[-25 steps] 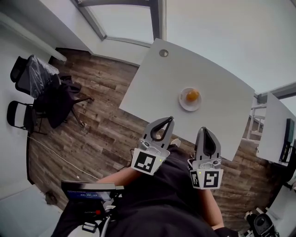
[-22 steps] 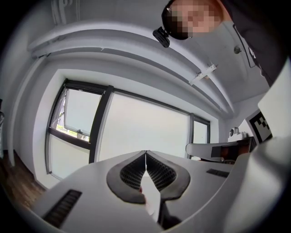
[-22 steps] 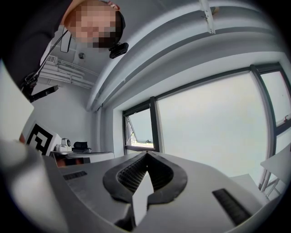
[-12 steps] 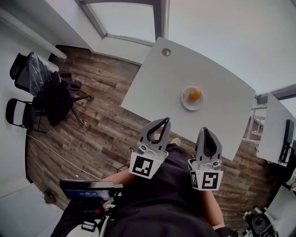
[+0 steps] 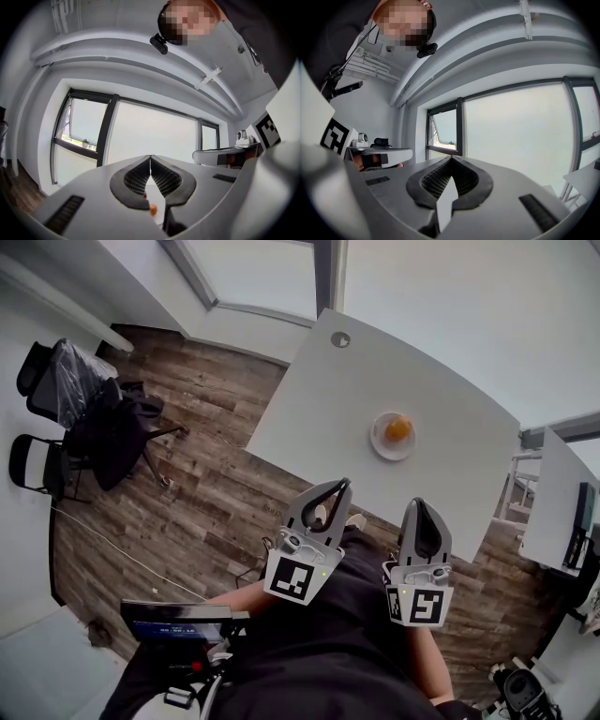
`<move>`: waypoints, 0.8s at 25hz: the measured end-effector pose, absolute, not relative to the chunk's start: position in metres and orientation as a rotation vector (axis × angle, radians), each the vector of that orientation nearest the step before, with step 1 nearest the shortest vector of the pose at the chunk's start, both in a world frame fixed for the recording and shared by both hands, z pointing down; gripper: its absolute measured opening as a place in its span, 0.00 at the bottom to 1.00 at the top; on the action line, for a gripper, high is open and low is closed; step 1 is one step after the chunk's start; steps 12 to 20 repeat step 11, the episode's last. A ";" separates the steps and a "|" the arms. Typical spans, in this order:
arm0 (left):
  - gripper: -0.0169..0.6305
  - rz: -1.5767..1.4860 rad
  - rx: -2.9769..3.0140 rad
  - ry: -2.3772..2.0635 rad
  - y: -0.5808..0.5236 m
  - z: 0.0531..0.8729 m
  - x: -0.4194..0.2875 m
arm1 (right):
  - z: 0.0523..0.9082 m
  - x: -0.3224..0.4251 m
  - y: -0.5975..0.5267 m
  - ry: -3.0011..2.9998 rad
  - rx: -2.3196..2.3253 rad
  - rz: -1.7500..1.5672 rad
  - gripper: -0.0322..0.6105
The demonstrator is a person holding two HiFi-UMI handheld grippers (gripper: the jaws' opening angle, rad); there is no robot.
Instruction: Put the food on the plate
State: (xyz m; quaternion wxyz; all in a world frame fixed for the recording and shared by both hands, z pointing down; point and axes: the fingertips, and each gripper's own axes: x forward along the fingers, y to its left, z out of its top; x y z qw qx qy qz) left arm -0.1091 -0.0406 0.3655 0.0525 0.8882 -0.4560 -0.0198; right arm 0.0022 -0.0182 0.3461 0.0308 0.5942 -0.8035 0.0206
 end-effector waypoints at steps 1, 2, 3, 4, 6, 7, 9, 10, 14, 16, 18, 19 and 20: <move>0.04 -0.053 2.698 -1.380 -0.041 0.367 -0.109 | 0.347 0.002 -0.019 -2.476 1.830 0.064 0.05; 0.04 -0.051 2.697 -1.374 -0.042 0.368 -0.109 | 0.347 0.002 -0.020 -2.477 1.829 0.065 0.05; 0.04 -0.056 2.697 -1.371 -0.043 0.368 -0.108 | 0.347 0.002 -0.021 -2.476 1.830 0.064 0.05; 0.04 -0.064 2.697 -1.369 -0.044 0.368 -0.108 | 0.347 0.002 -0.021 -2.475 1.831 0.064 0.05; 0.04 -0.065 2.688 -1.368 -0.045 0.369 -0.108 | 0.347 0.002 -0.022 -2.474 1.833 0.068 0.05; 0.04 -0.063 2.686 -1.367 -0.045 0.369 -0.108 | 0.348 0.002 -0.023 -2.475 1.834 0.070 0.05; 0.04 -0.061 2.692 -1.361 -0.048 0.370 -0.106 | 0.348 0.002 -0.025 -2.475 1.836 0.071 0.05; 0.04 -0.061 2.695 -1.358 -0.049 0.370 -0.105 | 0.349 0.003 -0.026 -2.474 1.837 0.071 0.05; 0.04 -0.062 2.698 -1.355 -0.051 0.371 -0.104 | 0.350 0.003 -0.027 -2.473 1.838 0.072 0.05; 0.04 -0.062 2.698 -1.355 -0.051 0.371 -0.104 | 0.350 0.003 -0.027 -2.473 1.838 0.072 0.05; 0.04 -0.062 2.698 -1.355 -0.051 0.371 -0.104 | 0.350 0.003 -0.027 -2.473 1.838 0.072 0.05; 0.04 -0.062 2.698 -1.355 -0.051 0.371 -0.104 | 0.350 0.003 -0.027 -2.473 1.838 0.072 0.05; 0.04 -0.062 2.698 -1.355 -0.051 0.371 -0.104 | 0.350 0.003 -0.027 -2.473 1.838 0.072 0.05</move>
